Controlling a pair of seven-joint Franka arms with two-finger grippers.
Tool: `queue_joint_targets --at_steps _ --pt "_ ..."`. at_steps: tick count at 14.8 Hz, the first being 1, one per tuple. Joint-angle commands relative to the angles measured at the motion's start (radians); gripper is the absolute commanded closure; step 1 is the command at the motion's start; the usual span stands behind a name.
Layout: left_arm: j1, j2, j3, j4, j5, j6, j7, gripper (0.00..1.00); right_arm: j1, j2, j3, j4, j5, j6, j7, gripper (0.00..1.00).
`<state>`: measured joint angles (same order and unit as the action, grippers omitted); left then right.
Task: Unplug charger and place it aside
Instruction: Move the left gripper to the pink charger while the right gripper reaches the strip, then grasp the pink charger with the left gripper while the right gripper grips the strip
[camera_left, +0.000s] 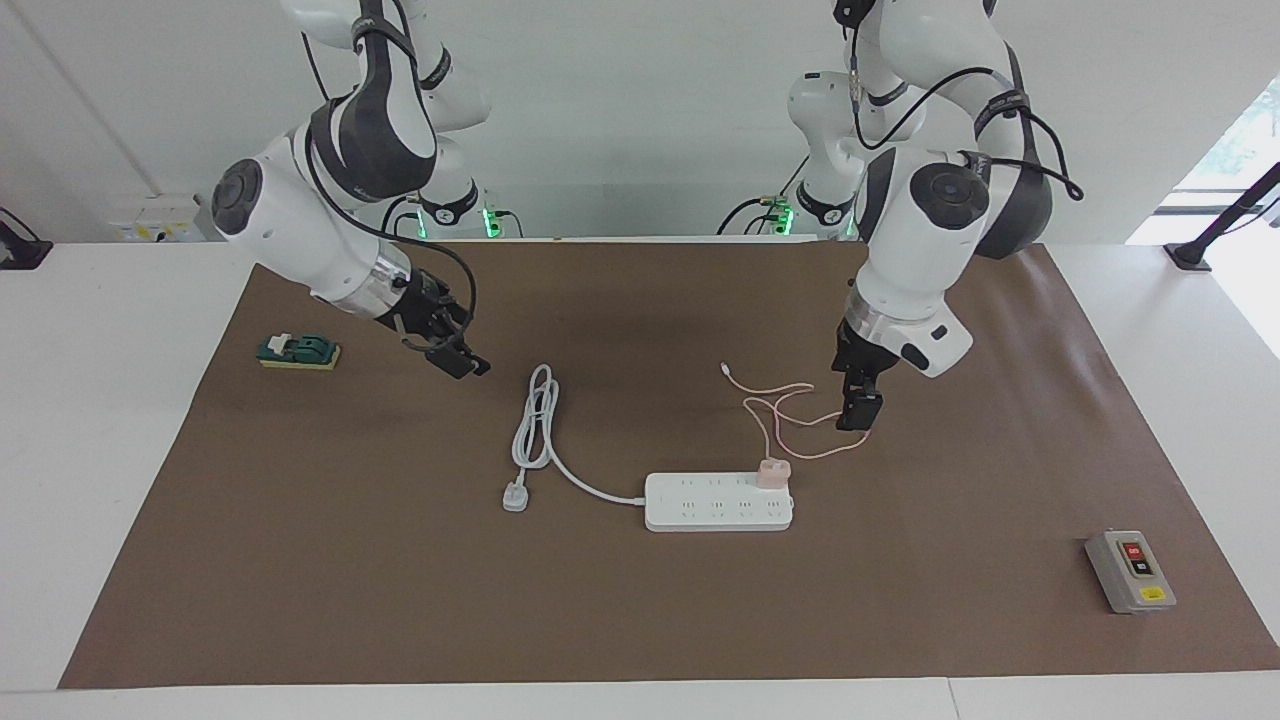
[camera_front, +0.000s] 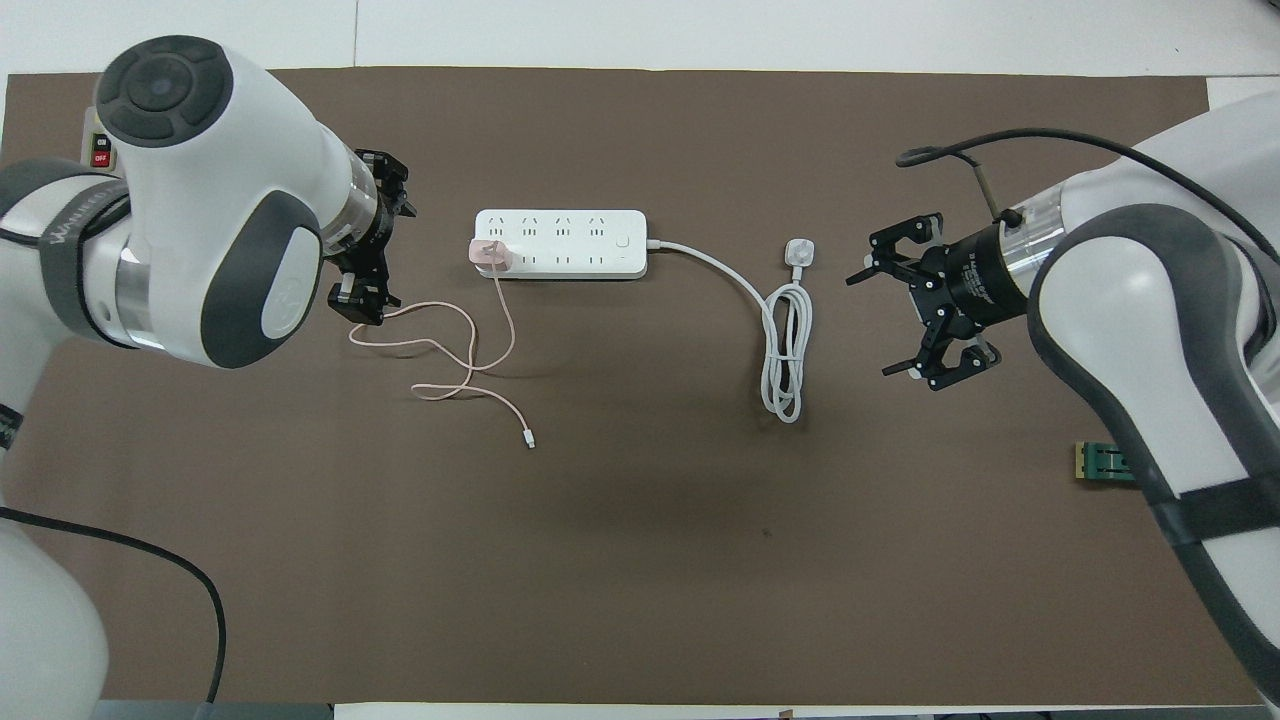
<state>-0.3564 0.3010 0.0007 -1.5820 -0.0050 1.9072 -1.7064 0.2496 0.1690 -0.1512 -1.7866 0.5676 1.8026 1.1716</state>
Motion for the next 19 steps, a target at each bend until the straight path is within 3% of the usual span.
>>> queue_joint_targets --at_steps 1,4,8,11,14,19 --pt "-0.033 0.042 0.015 -0.018 0.016 0.053 -0.082 0.0 0.051 0.101 -0.001 0.111 0.063 0.014 0.123 0.0" --pt "-0.041 0.078 0.015 -0.023 0.039 0.096 -0.105 0.0 0.111 0.237 -0.001 0.237 0.115 0.052 0.291 0.0" --pt "-0.041 0.115 0.016 -0.018 0.042 0.176 -0.16 0.0 0.177 0.294 0.001 0.254 0.142 0.159 0.335 0.0" --pt "-0.053 0.157 0.016 0.0 0.051 0.185 -0.2 0.0 0.194 0.409 0.001 0.357 0.167 0.202 0.358 0.0" --pt "-0.062 0.185 0.018 0.016 0.057 0.187 -0.219 0.0 0.227 0.449 0.002 0.358 0.208 0.355 0.356 0.0" --pt "-0.081 0.234 0.018 0.046 0.054 0.232 -0.259 0.0 0.246 0.506 0.002 0.368 0.198 0.402 0.313 0.0"
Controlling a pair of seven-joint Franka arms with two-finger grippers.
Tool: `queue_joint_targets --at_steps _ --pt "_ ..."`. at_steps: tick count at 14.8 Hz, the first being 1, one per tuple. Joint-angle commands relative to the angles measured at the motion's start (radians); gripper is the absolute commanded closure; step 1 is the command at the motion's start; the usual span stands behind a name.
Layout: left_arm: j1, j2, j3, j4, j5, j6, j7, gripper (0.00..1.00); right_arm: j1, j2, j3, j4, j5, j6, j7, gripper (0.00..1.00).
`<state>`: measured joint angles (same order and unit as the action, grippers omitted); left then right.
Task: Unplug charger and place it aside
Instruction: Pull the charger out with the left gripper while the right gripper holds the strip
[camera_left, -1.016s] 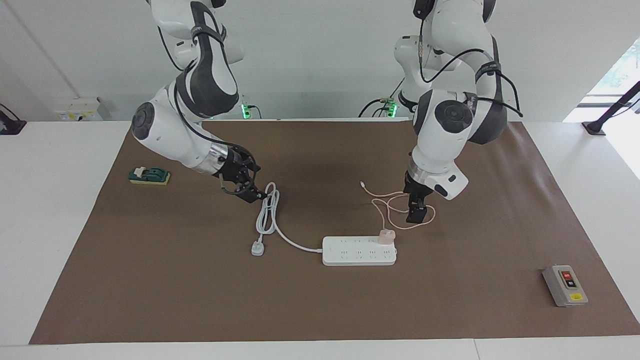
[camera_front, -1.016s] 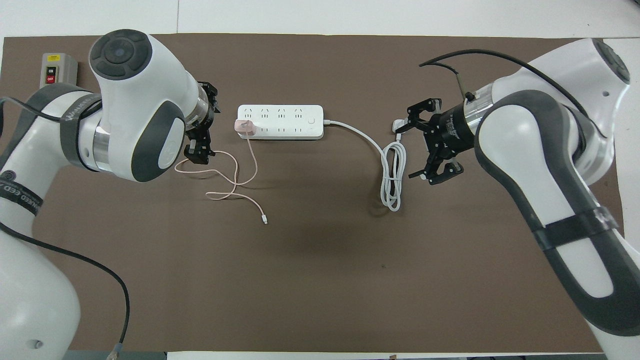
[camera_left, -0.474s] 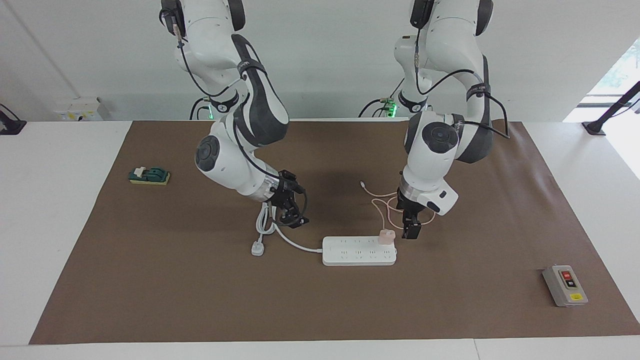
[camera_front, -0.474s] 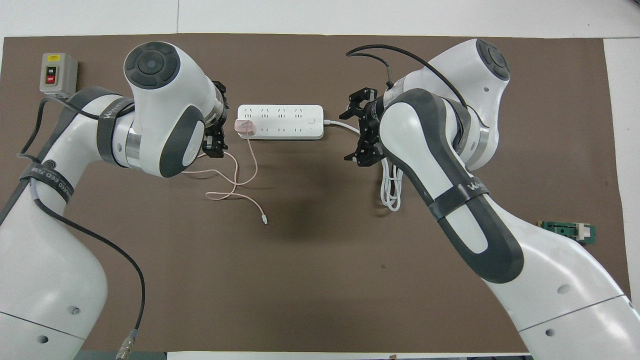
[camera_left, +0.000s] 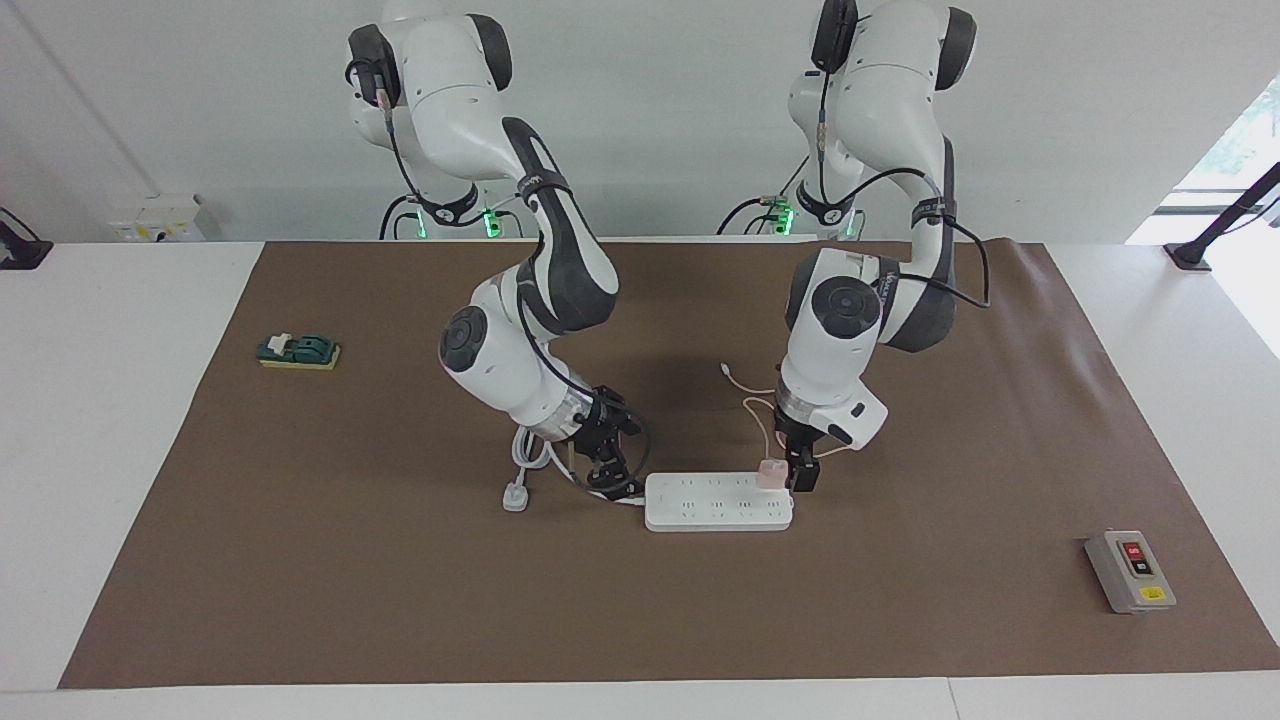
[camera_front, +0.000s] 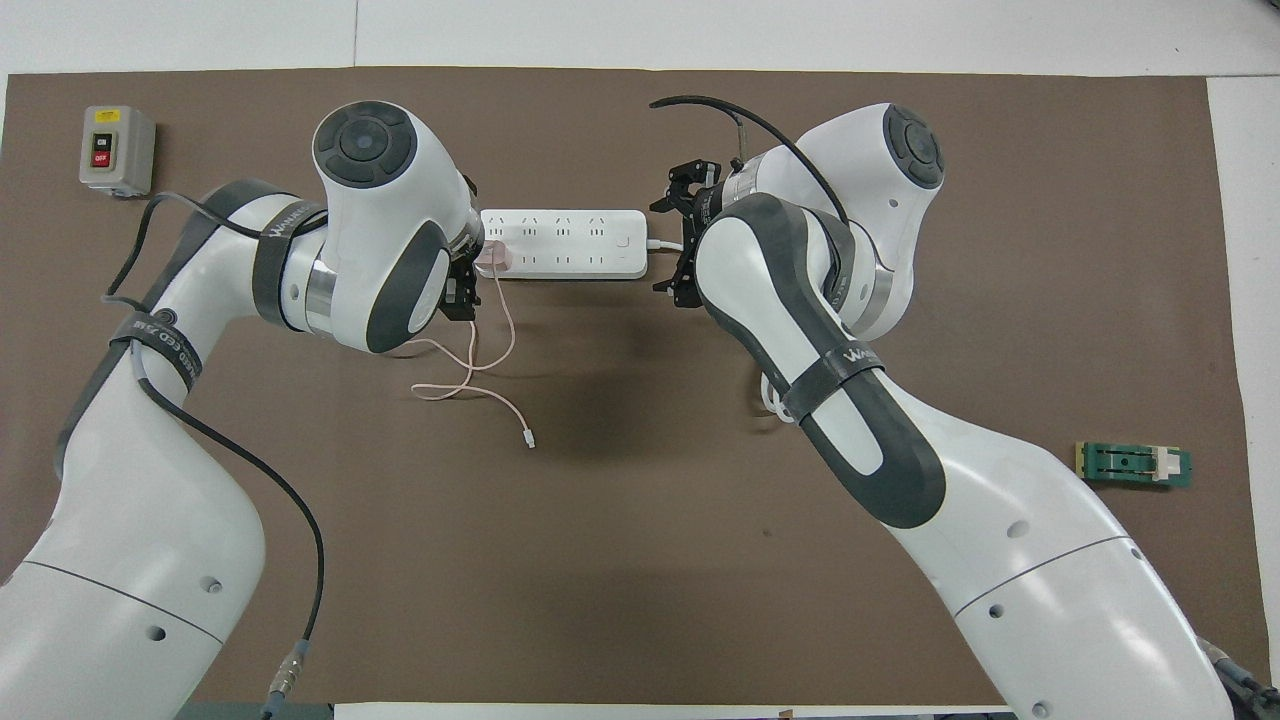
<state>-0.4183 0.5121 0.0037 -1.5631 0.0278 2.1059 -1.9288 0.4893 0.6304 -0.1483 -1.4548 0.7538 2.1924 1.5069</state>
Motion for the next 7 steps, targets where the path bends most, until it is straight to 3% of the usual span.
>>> queue_joint_targets --at_steps 1,7 --pt "-0.019 0.025 0.013 0.026 0.02 0.055 -0.039 0.0 0.008 0.069 0.001 0.044 0.016 0.02 -0.022 0.0" --pt "-0.016 0.026 0.013 0.021 0.017 0.068 -0.032 0.01 0.009 0.121 0.027 0.077 0.018 0.086 -0.022 0.0"
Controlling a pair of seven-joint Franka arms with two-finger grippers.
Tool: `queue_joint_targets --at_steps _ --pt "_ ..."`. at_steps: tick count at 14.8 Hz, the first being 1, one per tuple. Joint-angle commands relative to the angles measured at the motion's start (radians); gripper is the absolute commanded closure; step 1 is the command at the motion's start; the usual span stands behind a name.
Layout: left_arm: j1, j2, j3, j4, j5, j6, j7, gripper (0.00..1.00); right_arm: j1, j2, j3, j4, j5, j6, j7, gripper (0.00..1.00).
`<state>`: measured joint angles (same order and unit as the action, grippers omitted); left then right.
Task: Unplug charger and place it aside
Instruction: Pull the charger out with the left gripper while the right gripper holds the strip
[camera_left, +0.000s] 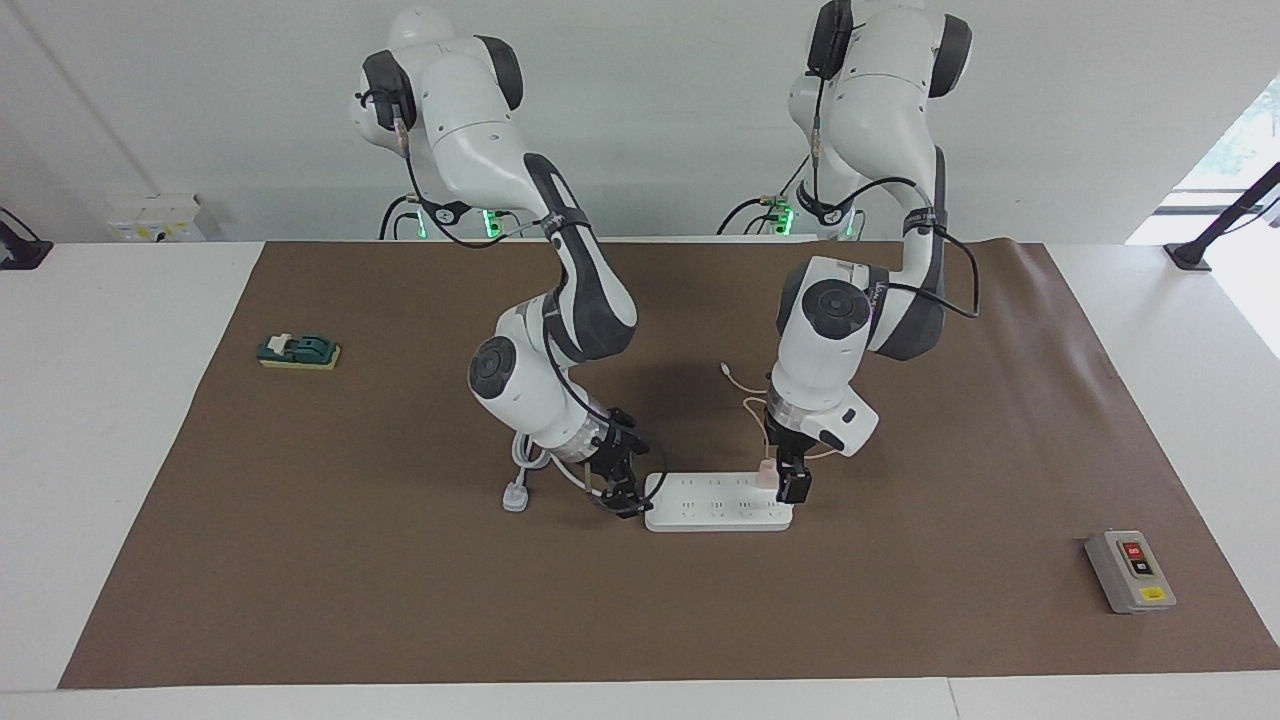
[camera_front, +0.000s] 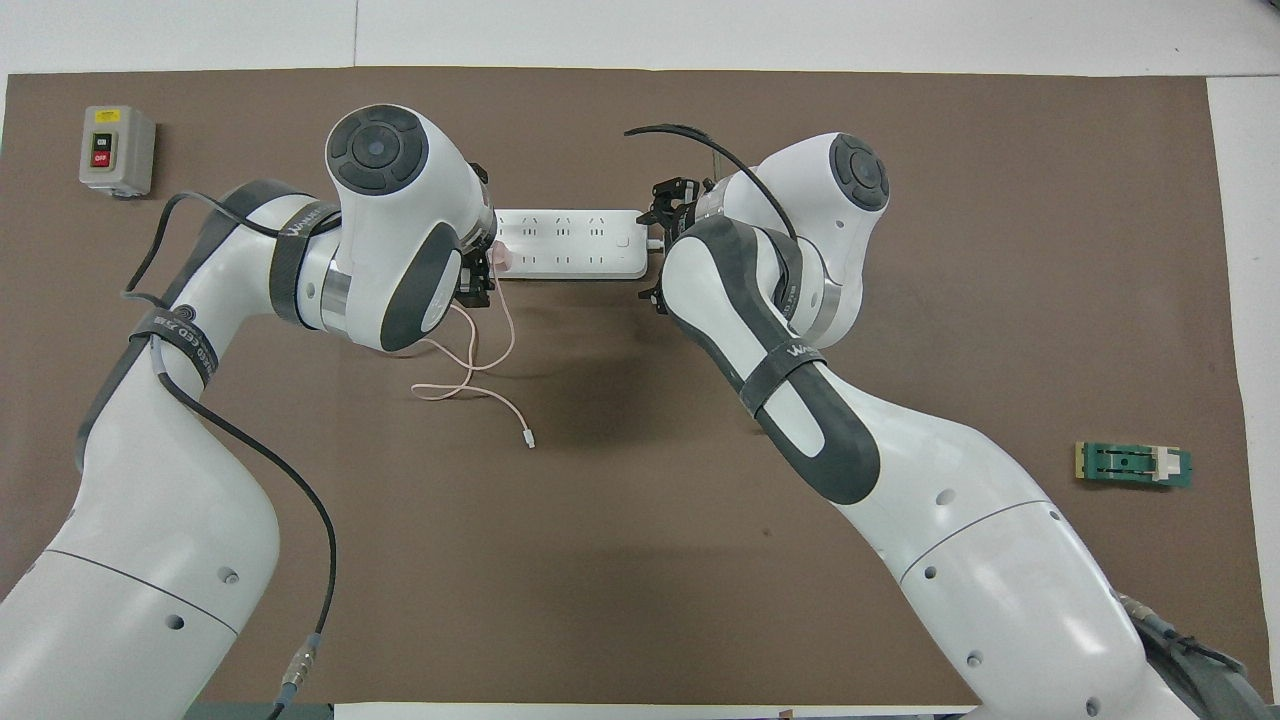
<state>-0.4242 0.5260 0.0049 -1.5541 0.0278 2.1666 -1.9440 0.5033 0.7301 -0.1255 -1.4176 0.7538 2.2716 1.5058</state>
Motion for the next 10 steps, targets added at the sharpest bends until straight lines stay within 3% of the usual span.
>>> queue_joint_targets --at_steps 1,8,10 --pt "-0.01 0.014 0.012 0.012 0.017 -0.001 -0.018 0.01 -0.006 0.028 0.01 0.052 0.018 0.011 -0.021 0.0" --pt "-0.013 0.077 0.01 0.066 0.014 -0.083 -0.019 0.02 -0.008 0.095 0.024 0.117 0.018 0.032 -0.016 0.0" --pt "-0.016 0.075 0.01 0.068 0.012 -0.085 -0.019 0.07 -0.009 0.095 0.024 0.118 0.019 0.034 -0.018 0.0"
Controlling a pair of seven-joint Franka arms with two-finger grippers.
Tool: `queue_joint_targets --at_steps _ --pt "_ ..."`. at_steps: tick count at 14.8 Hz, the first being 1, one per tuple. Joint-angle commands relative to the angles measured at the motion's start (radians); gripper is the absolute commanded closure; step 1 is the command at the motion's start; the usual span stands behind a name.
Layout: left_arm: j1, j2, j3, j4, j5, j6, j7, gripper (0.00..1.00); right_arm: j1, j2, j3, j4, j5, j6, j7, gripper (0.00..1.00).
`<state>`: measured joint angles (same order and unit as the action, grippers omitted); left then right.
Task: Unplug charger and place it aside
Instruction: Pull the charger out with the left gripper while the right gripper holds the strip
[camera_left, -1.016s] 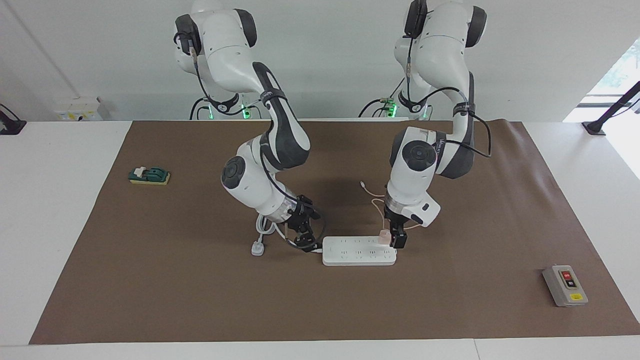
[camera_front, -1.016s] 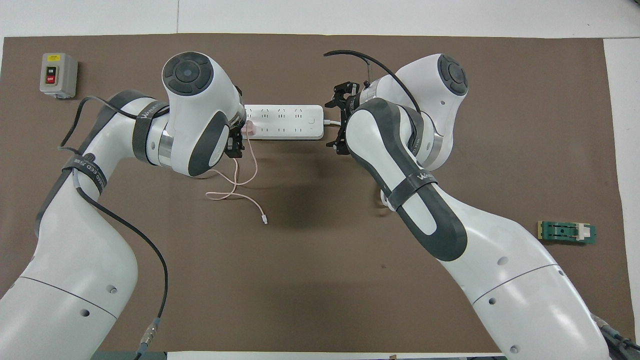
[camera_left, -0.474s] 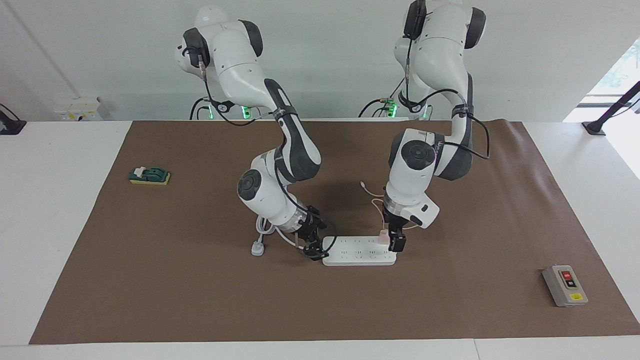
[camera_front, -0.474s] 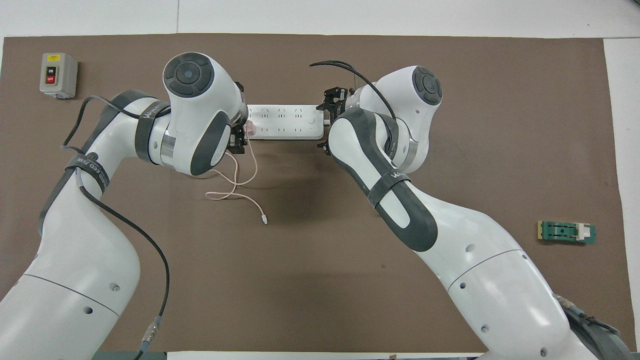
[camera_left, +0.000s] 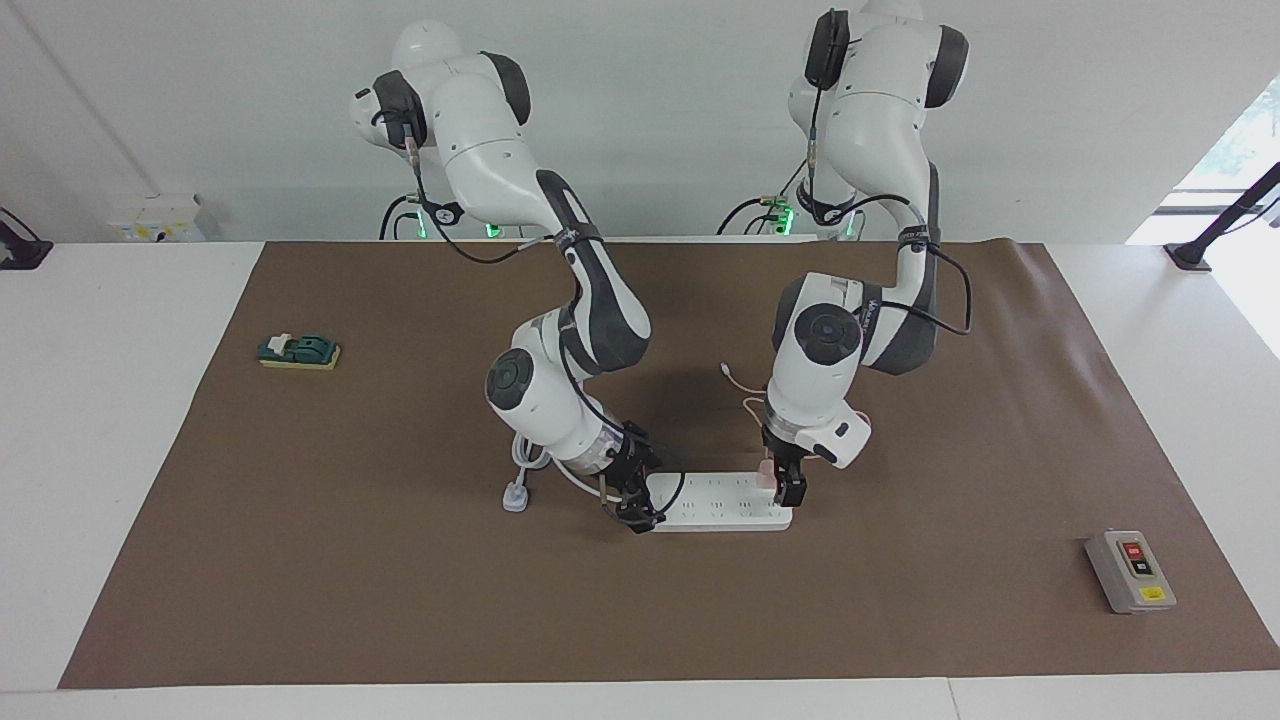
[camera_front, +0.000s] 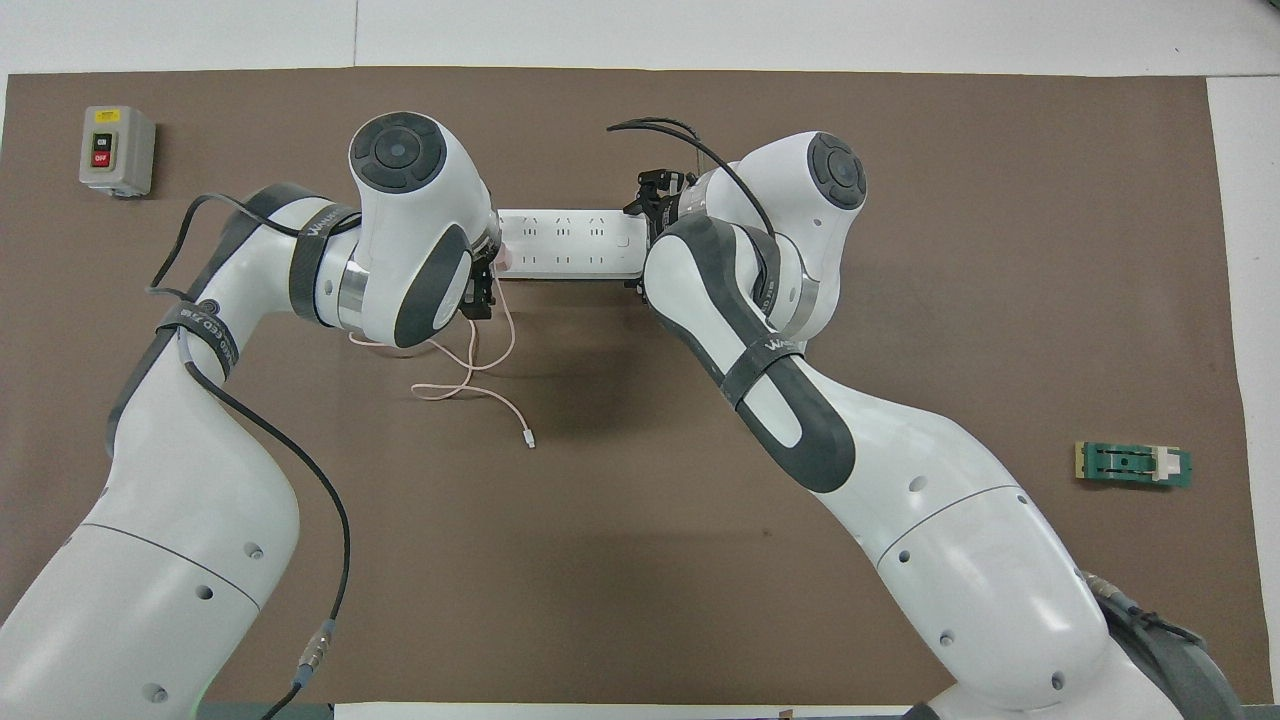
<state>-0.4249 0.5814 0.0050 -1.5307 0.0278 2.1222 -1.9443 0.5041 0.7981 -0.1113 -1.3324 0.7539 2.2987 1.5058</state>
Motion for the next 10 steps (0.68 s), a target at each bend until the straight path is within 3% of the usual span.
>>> queue_joint_targets --at_steps 1,5,7,9,10 --pt "-0.015 0.02 0.01 0.046 0.012 -0.042 -0.021 0.08 -0.01 0.029 0.01 0.035 0.022 0.007 -0.018 0.0" --pt "-0.015 0.023 0.01 0.061 0.004 -0.071 -0.021 0.09 -0.015 0.05 0.01 0.068 0.022 0.002 -0.018 0.0" --pt "-0.014 0.023 0.01 0.067 0.004 -0.074 -0.021 0.19 -0.016 0.052 0.012 0.068 0.022 0.005 -0.019 0.0" --pt "-0.011 0.025 0.01 0.084 -0.003 -0.082 -0.018 0.2 -0.016 0.055 0.012 0.07 0.024 0.005 -0.018 0.0" --pt "-0.011 0.028 0.01 0.086 -0.003 -0.079 -0.016 0.21 -0.018 0.055 0.012 0.07 0.024 0.004 -0.018 0.05"
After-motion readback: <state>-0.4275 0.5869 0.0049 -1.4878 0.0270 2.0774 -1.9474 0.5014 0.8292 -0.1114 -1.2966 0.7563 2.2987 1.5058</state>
